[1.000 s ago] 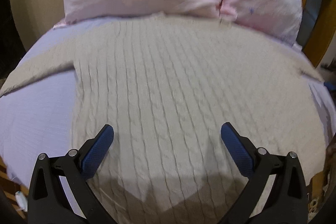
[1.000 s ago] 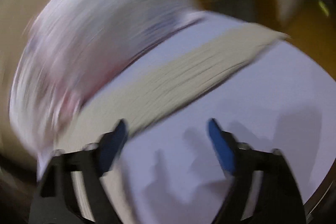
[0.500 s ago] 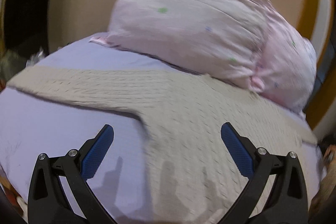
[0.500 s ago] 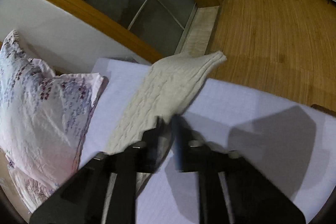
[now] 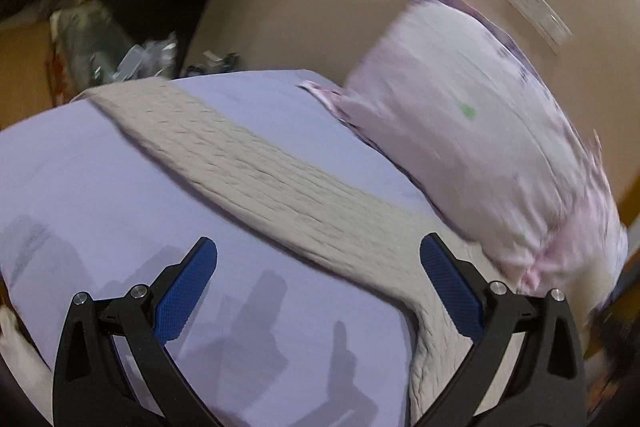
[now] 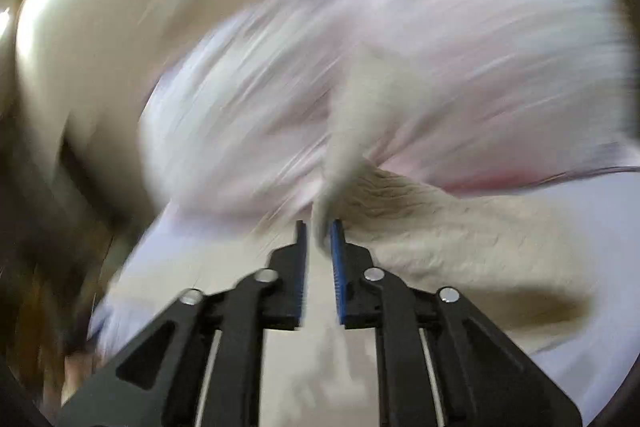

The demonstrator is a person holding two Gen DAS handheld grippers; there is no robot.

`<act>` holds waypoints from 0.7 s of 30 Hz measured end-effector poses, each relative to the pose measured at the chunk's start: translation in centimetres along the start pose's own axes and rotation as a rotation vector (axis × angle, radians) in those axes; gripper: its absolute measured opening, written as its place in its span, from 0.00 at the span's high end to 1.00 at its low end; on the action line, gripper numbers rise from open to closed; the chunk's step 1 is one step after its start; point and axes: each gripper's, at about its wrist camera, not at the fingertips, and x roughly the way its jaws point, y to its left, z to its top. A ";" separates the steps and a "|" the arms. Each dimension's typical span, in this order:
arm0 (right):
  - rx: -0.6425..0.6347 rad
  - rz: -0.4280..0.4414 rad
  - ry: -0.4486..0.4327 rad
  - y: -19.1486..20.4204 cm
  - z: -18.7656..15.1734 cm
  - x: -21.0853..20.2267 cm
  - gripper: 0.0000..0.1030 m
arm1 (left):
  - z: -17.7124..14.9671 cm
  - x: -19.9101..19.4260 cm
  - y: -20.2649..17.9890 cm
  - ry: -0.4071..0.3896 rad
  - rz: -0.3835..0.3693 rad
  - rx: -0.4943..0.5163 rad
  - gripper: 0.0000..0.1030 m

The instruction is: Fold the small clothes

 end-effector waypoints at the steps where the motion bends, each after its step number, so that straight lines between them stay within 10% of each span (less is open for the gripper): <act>1: -0.032 0.047 0.083 2.5 -1.4 2.1 0.64 | 0.4 0.1 0.6 0.002 -0.002 -0.028 0.08; 7: -0.010 0.026 0.038 3.4 -2.6 1.0 0.34 | 3.0 1.5 5.6 0.027 0.029 -0.221 0.23; 14: 0.153 -0.106 -0.014 -4.8 -1.8 -2.6 0.30 | 6.1 2.8 10.0 0.004 0.074 -0.383 0.41; 21: 0.224 -0.111 -0.052 -7.9 -2.5 -4.3 0.29 | 7.4 4.5 12.2 0.055 0.095 -0.484 0.93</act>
